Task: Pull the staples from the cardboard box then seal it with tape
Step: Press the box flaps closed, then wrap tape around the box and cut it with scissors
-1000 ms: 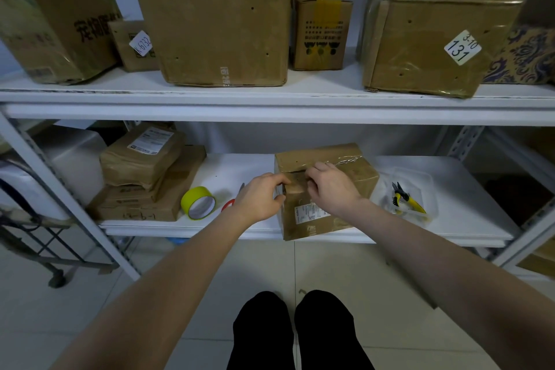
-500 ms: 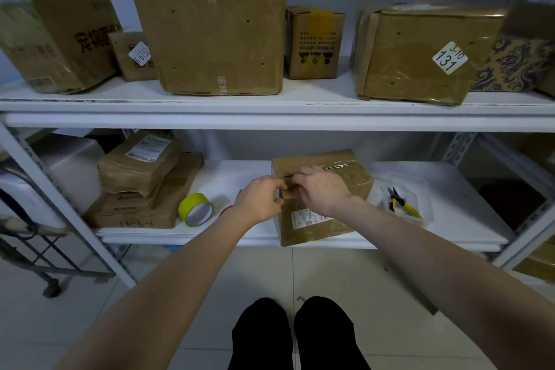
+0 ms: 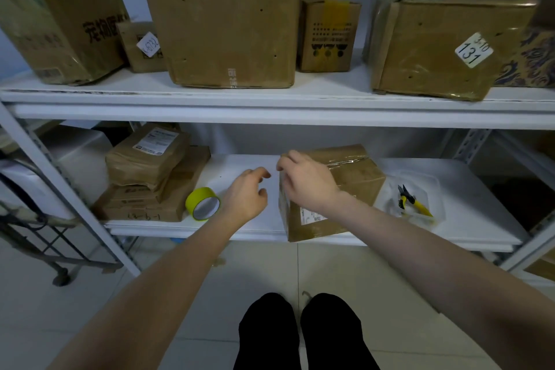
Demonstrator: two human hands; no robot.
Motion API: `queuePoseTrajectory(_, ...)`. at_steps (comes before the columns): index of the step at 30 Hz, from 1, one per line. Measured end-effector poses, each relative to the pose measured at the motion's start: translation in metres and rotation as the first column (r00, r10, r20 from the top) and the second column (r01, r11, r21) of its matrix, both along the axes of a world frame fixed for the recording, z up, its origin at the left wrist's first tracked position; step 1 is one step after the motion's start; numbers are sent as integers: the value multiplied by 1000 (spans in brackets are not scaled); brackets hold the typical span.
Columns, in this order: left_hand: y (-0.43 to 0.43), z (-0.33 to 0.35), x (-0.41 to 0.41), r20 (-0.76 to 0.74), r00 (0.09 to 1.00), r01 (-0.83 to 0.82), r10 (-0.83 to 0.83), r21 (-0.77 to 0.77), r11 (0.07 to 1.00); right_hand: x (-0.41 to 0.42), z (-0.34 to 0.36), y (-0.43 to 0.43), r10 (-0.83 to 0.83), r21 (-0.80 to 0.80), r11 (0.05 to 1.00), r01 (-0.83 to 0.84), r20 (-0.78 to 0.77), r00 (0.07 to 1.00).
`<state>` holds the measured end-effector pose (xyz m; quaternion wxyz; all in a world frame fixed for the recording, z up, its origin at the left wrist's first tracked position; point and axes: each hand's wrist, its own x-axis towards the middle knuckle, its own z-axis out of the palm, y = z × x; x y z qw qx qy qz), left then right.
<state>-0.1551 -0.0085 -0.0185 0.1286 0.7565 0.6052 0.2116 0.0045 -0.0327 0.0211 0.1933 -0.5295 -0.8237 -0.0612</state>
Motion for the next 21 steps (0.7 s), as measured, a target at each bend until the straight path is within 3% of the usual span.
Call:
queuePoseTrajectory(3,3,-16,-36,-37,991,-132,129,-86,987,-30,-19,-5,126,-60,990,-130,-71,990)
queuePoseTrajectory(6,6,-33,-71,-86,982,-182,170,-175,968,-60,-45,2,139,-173,973,-155,-99,985)
queuePoseTrajectory(12,29,-44,-103,-195,960,-249,200,-274,929,-97,-87,44,-90,-496,868,16,-125,988)
queuePoseTrajectory(21,110,-73,-113,-284,923,-348,260,-331,877,-119,-130,111,-215,-660,746,94,-105,971)
